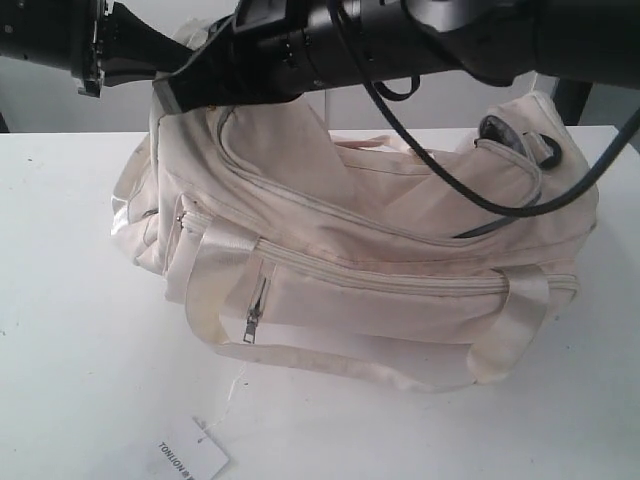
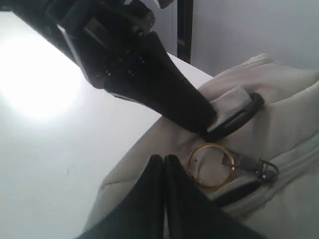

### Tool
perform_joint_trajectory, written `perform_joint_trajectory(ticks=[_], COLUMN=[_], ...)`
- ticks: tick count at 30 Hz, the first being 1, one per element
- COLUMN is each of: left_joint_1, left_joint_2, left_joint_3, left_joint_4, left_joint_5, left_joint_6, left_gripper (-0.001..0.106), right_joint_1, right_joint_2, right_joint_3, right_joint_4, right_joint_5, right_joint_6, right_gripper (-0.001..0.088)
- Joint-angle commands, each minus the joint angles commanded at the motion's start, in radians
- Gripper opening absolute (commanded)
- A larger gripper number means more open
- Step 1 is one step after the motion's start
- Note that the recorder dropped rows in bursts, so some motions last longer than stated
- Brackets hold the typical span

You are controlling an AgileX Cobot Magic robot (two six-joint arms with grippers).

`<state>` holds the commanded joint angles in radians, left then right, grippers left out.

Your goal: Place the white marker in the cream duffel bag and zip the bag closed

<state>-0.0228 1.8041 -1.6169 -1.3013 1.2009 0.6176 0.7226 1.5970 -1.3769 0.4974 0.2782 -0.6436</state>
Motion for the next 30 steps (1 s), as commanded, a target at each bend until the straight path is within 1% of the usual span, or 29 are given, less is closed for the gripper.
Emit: perform_joint_trajectory(ticks=[1, 5, 7, 10, 13, 15, 17, 20, 21, 23, 24, 26, 28, 30], left_joint_1=[0.000, 0.000, 0.000, 0.000, 0.000, 0.000, 0.000, 0.000, 0.000, 0.000, 0.000, 0.000, 0.000, 0.000], left_joint_2=[0.000, 0.000, 0.000, 0.000, 0.000, 0.000, 0.000, 0.000, 0.000, 0.000, 0.000, 0.000, 0.000, 0.000], left_joint_3=[0.000, 0.000, 0.000, 0.000, 0.000, 0.000, 0.000, 0.000, 0.000, 0.000, 0.000, 0.000, 0.000, 0.000], left_joint_4=[0.000, 0.000, 0.000, 0.002, 0.002, 0.002, 0.002, 0.002, 0.002, 0.002, 0.002, 0.002, 0.002, 0.002], left_joint_5=[0.000, 0.000, 0.000, 0.000, -0.002, -0.002, -0.004, -0.004, -0.002, -0.001, -0.001, -0.001, -0.001, -0.001], left_joint_6=[0.000, -0.004, -0.013, -0.013, -0.014, -0.015, -0.015, -0.015, -0.015, -0.015, -0.015, -0.015, -0.015, -0.015], left_gripper=[0.000, 0.000, 0.000, 0.000, 0.000, 0.000, 0.000, 0.000, 0.000, 0.000, 0.000, 0.000, 0.000, 0.000], right_joint_1=[0.005, 0.018, 0.027, 0.046, 0.067, 0.089, 0.120, 0.156, 0.167, 0.178, 0.183, 0.184, 0.184, 0.184], right_joint_2=[0.000, 0.000, 0.000, 0.000, 0.001, 0.002, 0.013, 0.051, 0.069, 0.089, 0.097, 0.105, 0.116, 0.120], right_joint_3=[-0.002, -0.034, -0.064, -0.121, -0.171, -0.181, -0.181, -0.181, -0.181, -0.181, -0.181, -0.181, -0.181, -0.181], right_joint_4=[-0.040, -0.254, -0.379, -0.509, -0.542, -0.561, -0.629, -0.809, -0.899, -1.004, -1.050, -1.081, -1.084, -1.100], right_joint_5=[0.000, 0.072, 0.146, 0.275, 0.379, 0.391, 0.382, 0.358, 0.341, 0.319, 0.300, 0.272, 0.245, 0.228], right_joint_6=[0.032, 0.278, 0.421, 0.604, 0.651, 0.651, 0.651, 0.720, 0.785, 0.873, 0.917, 0.940, 0.940, 0.940], right_gripper=[0.0000, 0.0000, 0.0000, 0.0000, 0.0000, 0.0000, 0.0000, 0.0003, 0.0022, 0.0072, 0.0122, 0.0204, 0.0287, 0.0343])
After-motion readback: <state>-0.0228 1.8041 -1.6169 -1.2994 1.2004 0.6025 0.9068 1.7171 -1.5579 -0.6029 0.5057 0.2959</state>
